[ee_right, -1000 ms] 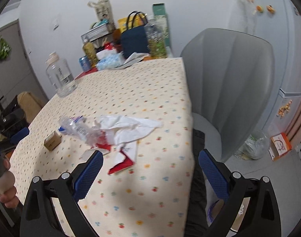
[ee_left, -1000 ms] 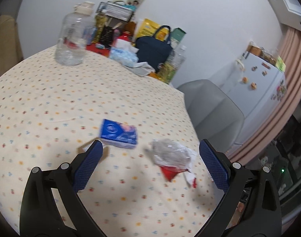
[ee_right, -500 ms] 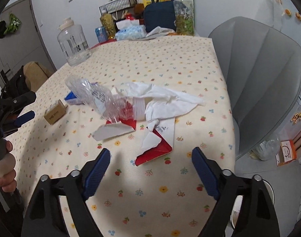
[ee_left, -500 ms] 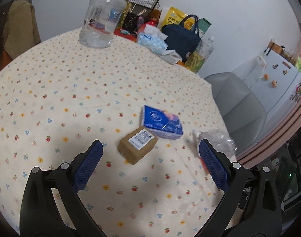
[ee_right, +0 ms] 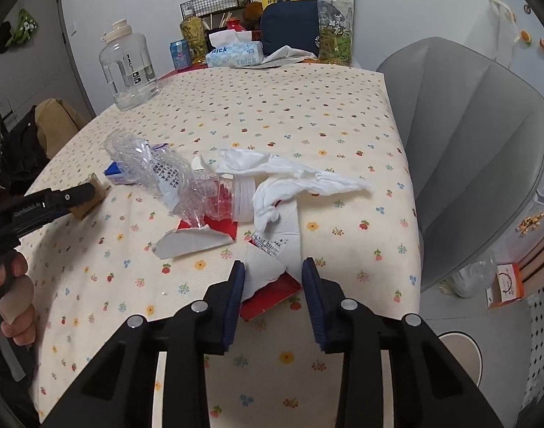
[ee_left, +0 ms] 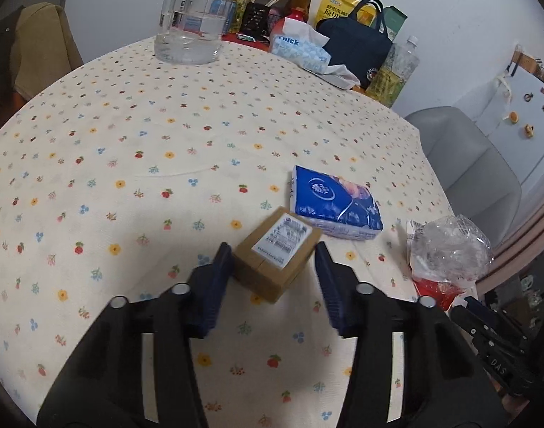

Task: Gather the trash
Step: 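Grasp the small cardboard box with the left gripper while the right grasps red paper, then lift the cardboard box in the left gripper and red paper in the right toward the wastebasket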

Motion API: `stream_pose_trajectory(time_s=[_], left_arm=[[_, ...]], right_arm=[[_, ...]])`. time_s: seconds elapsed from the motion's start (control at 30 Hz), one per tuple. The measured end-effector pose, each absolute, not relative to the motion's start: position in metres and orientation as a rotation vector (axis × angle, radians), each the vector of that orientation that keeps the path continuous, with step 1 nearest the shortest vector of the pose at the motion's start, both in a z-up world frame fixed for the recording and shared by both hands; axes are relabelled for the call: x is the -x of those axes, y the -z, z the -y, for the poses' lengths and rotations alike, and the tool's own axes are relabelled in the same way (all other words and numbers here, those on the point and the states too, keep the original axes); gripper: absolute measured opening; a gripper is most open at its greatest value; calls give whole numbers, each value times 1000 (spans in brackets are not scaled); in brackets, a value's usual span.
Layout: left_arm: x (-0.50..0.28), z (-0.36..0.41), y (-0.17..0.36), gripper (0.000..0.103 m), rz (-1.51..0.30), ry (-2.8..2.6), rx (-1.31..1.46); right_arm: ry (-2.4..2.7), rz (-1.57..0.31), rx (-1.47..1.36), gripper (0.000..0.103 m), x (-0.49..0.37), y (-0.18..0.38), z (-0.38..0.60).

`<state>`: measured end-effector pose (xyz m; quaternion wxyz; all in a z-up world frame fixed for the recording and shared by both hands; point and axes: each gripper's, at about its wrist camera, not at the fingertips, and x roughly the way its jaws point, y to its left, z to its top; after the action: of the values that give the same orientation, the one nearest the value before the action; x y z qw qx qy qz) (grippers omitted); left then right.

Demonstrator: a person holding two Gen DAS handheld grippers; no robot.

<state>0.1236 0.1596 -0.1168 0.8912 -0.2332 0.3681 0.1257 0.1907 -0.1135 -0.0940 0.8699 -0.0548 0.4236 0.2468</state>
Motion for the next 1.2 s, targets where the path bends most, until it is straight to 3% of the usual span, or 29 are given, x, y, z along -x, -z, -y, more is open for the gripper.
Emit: stream_pose_trajectory(time_s=[0.63,1.2], left_arm=[[-94,-123,52,39,-598,-139,465],[-119,-23,21,39,-591,64,335]], right_arm=[[-548,-806,-3,32,-155,55,155],[-375,-721,-70,32,-151,10,246]])
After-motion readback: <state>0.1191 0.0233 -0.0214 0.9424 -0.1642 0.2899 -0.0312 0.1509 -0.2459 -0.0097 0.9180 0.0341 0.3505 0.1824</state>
